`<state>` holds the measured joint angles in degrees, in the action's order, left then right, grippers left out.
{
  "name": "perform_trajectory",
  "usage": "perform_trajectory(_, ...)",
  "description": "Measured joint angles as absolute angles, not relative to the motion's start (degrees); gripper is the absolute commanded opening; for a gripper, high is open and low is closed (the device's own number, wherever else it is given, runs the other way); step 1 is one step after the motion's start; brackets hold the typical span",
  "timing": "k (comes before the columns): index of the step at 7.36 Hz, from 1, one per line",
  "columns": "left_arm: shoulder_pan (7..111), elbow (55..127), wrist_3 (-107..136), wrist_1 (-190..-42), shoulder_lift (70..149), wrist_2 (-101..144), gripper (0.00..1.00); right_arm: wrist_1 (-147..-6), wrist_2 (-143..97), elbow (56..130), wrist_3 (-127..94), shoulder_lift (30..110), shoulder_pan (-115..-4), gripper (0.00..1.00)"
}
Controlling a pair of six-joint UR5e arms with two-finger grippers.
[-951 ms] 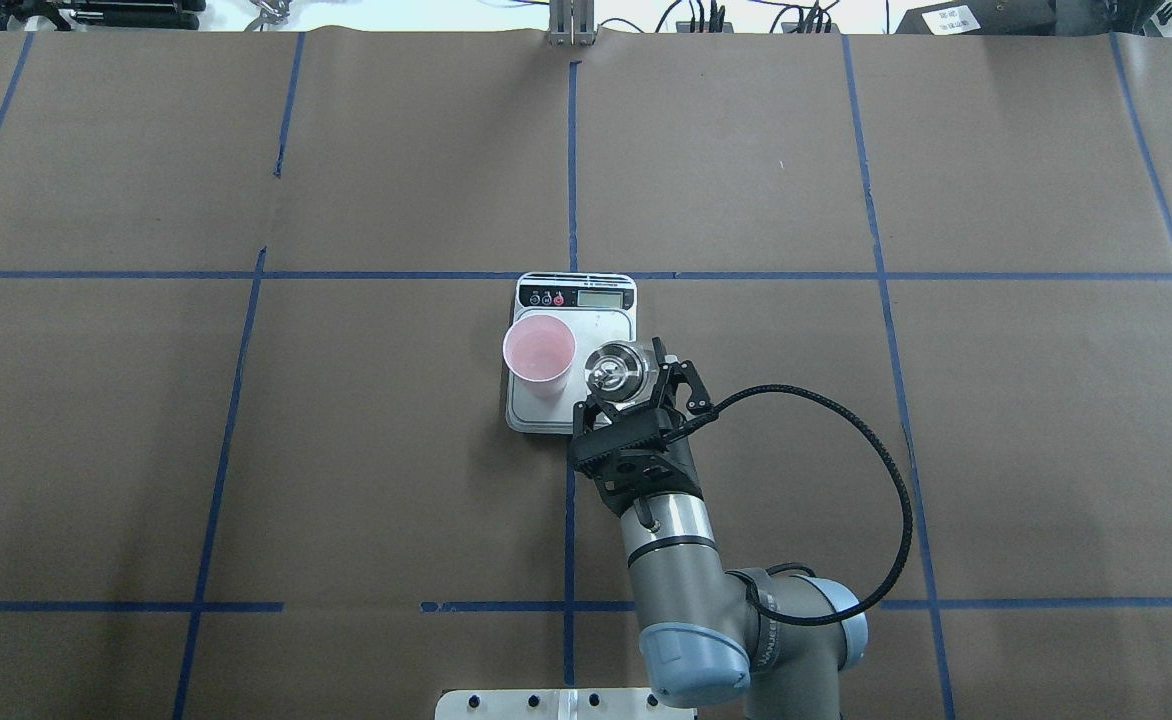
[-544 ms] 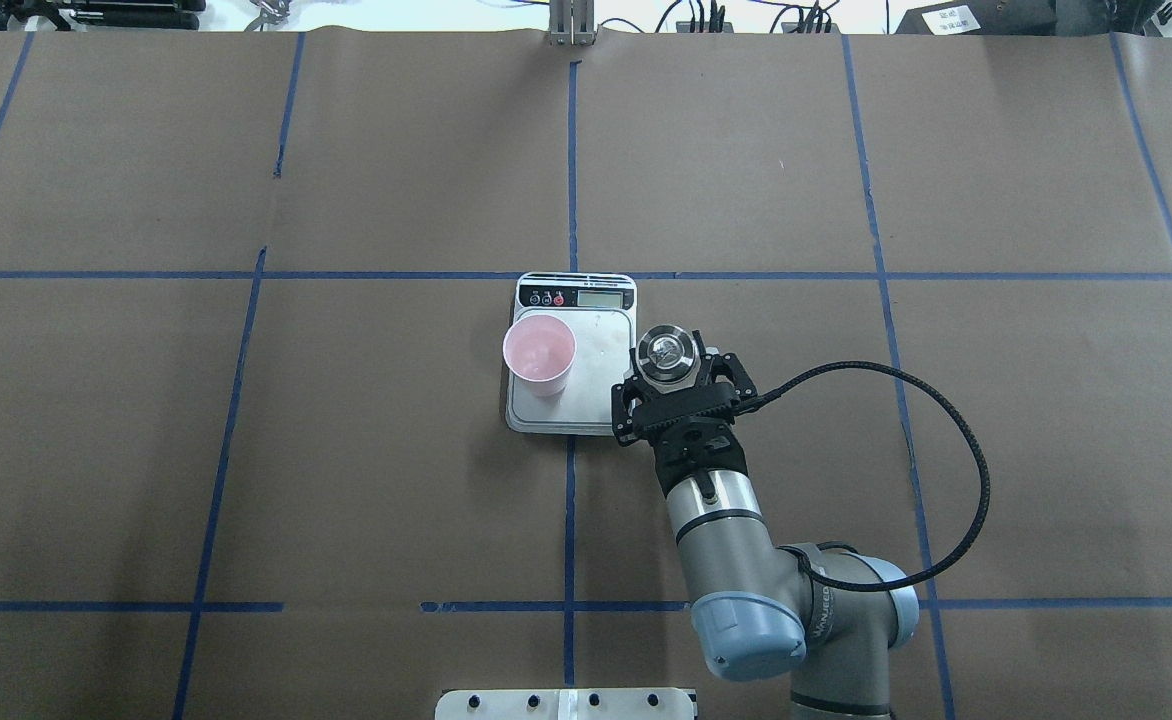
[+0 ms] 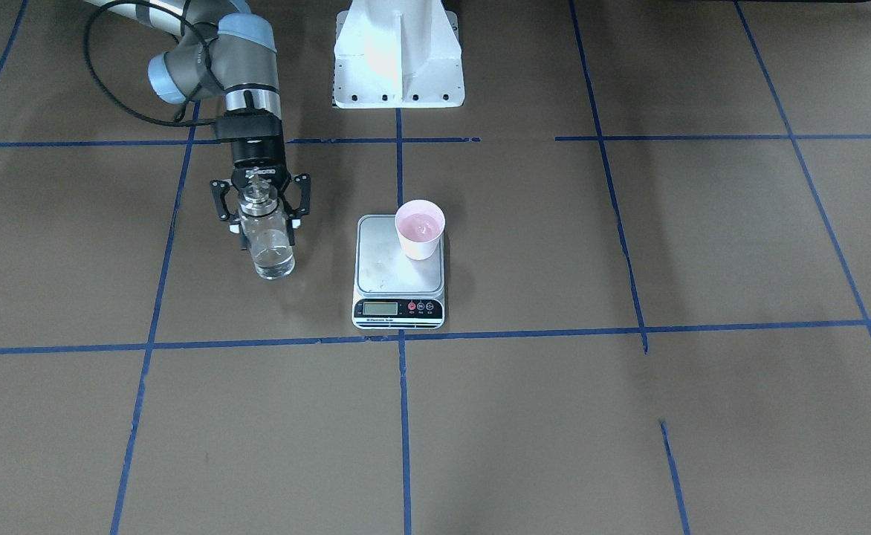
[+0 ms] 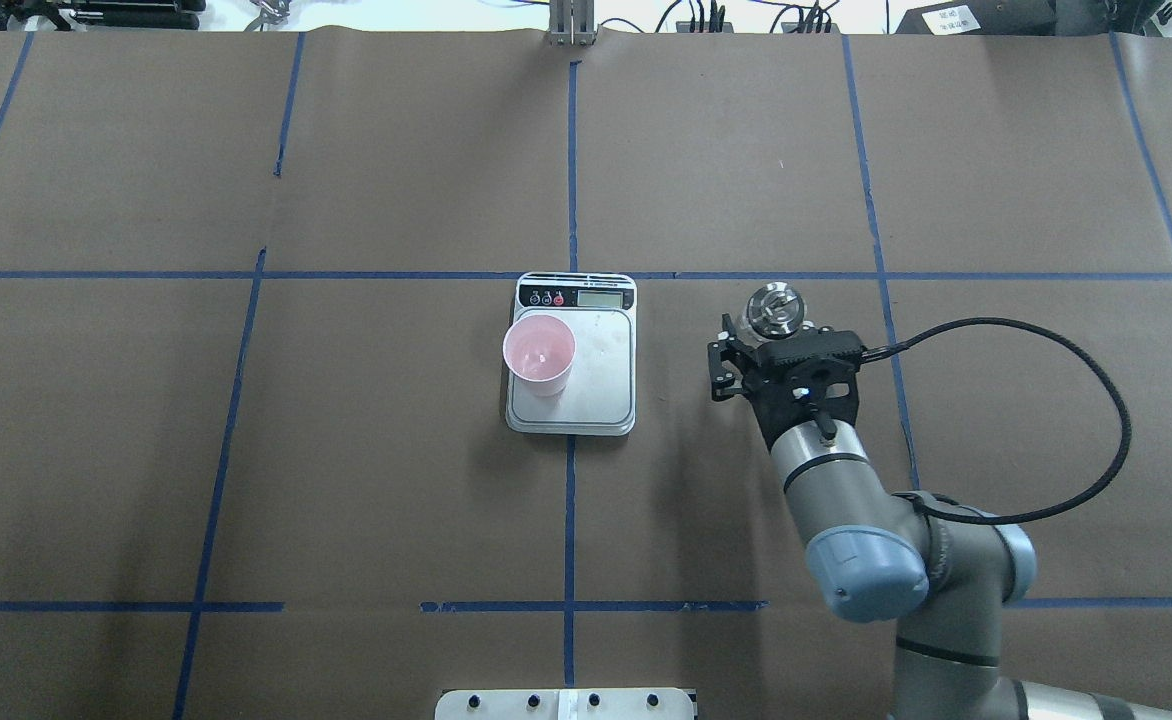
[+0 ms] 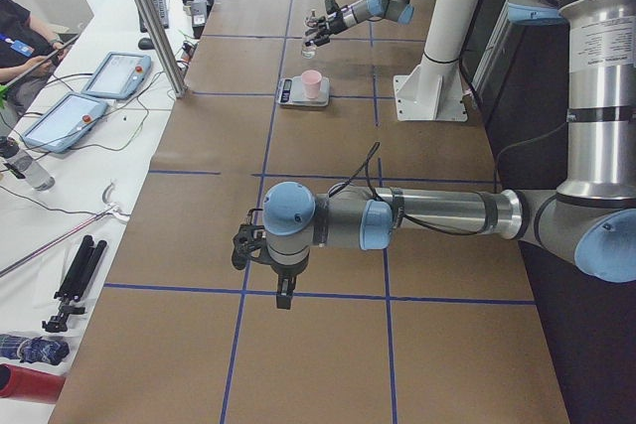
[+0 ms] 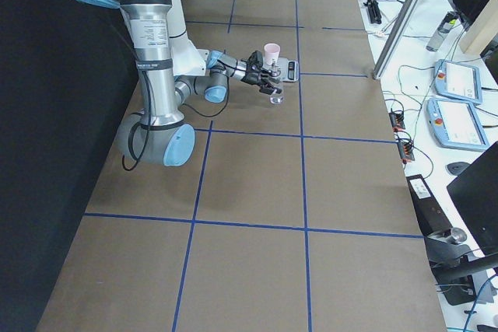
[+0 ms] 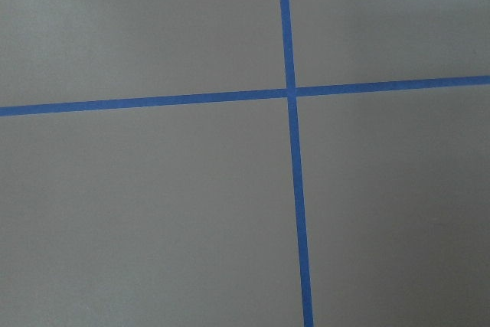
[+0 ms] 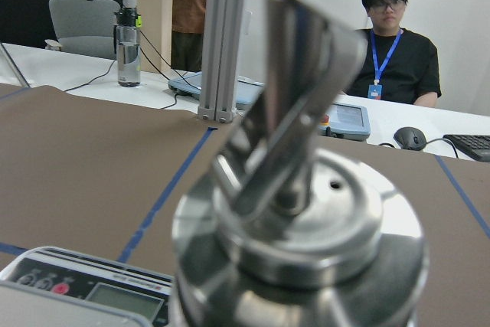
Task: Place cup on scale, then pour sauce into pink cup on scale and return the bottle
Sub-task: 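Carry the sauce bottle back to its starting spot and lower it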
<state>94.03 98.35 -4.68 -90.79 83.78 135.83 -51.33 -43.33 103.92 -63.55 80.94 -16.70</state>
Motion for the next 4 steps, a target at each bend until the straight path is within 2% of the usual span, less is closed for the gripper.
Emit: perform_trajectory(4,94.04,98.36,-4.71,-90.87,83.77,135.86,1.00,-51.41,-53.68,105.21,-64.56,86.07,-21.26,0.00)
